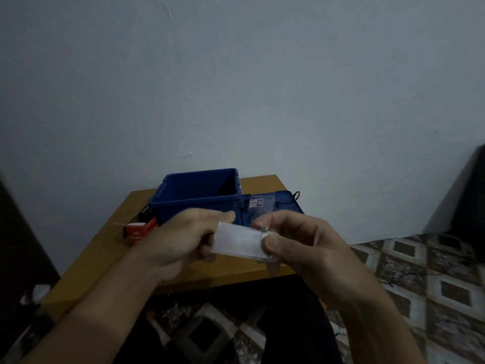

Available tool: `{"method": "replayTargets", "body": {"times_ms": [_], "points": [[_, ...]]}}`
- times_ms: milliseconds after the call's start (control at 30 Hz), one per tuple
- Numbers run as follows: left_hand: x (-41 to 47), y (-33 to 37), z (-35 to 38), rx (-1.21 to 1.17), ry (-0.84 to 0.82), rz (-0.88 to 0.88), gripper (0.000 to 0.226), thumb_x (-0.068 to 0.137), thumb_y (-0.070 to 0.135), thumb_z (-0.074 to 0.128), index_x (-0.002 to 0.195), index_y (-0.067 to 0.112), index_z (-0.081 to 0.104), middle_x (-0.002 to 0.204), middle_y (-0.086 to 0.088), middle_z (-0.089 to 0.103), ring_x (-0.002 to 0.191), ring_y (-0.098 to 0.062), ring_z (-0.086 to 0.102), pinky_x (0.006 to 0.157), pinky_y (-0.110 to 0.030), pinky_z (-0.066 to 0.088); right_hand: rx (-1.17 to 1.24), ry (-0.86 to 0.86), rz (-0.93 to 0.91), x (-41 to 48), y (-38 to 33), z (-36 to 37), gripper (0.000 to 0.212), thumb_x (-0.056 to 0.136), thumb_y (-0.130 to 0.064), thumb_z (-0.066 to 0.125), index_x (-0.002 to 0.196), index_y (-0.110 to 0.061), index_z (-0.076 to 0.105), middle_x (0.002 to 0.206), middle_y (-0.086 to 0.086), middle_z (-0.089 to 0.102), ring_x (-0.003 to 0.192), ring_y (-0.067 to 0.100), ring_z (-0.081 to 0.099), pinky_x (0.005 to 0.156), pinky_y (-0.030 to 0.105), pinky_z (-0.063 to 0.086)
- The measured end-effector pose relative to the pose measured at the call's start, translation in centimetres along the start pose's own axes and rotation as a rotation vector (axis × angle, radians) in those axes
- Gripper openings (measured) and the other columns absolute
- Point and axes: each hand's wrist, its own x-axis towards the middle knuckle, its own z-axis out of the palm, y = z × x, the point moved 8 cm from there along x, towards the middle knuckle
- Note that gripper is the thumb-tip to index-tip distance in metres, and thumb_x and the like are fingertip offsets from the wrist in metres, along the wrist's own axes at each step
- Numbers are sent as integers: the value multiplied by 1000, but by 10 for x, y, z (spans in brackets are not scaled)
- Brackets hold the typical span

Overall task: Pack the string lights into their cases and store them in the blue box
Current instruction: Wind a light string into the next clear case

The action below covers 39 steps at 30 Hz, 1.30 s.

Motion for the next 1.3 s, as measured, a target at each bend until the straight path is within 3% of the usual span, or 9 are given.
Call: {"method": "replayTargets", "body": {"times_ms": [100,200,367,500,567,733,900,1033,1300], "points": [[-1,15,3,121,-88,-4,31,86,36,67,65,13,64,60,-8,40,54,-18,33,51,-24,32,-67,-56,42,-2,3,4,16,88,-17,68,103,-10,72,92,8,62,78,19,60,64,26,52],[-3,32,9,264,-129,-10,30,86,36,66,66,13,68,50,1,37,43,-10,28,43,-18,28,-216,-74,63,-4,2,7,14,93,-21,67,105,-17,72,96,10,67,80,22,62,67,29,52],[-10,66,6,637,53,99,31,93,37,64,76,15,77,51,9,57,45,0,48,51,-17,38,-526,107,13,0,1,-2,14,96,-28,65,104,-40,63,89,-1,66,80,21,65,72,43,58],[-24,71,16,695,143,203,23,97,33,61,80,23,74,54,10,59,48,2,49,51,-16,39,-564,235,-65,1,-1,-8,18,94,-29,64,104,-44,59,84,-3,64,78,22,65,70,49,57],[-33,66,21,648,199,261,18,98,32,59,87,27,72,56,9,62,48,2,50,48,-12,37,-542,307,-115,1,-5,-12,18,95,-26,65,105,-40,61,80,0,63,75,24,64,67,48,57],[-43,39,32,225,306,364,14,96,24,61,89,25,74,56,4,57,48,-3,47,49,-17,37,-340,401,-187,-3,-13,-18,19,95,-11,66,110,-22,68,78,10,64,71,20,65,64,22,55],[-40,16,36,-109,326,269,15,93,20,66,81,13,72,57,-3,50,40,-5,35,40,-17,29,-290,419,-210,-1,-11,-17,18,96,-13,65,110,-22,71,74,1,65,68,17,65,67,28,56],[-37,7,34,-189,303,193,17,94,21,64,96,4,65,58,-3,48,38,-5,32,38,-19,27,-240,424,-219,-1,-10,-16,18,97,-14,64,112,-21,72,80,7,69,68,21,66,69,30,57],[-34,13,33,-149,164,255,17,95,17,62,105,23,74,61,-4,45,42,-7,31,41,-20,26,-27,273,-139,5,0,-15,25,94,-14,65,118,-15,71,77,9,60,68,25,61,72,37,53]]}}
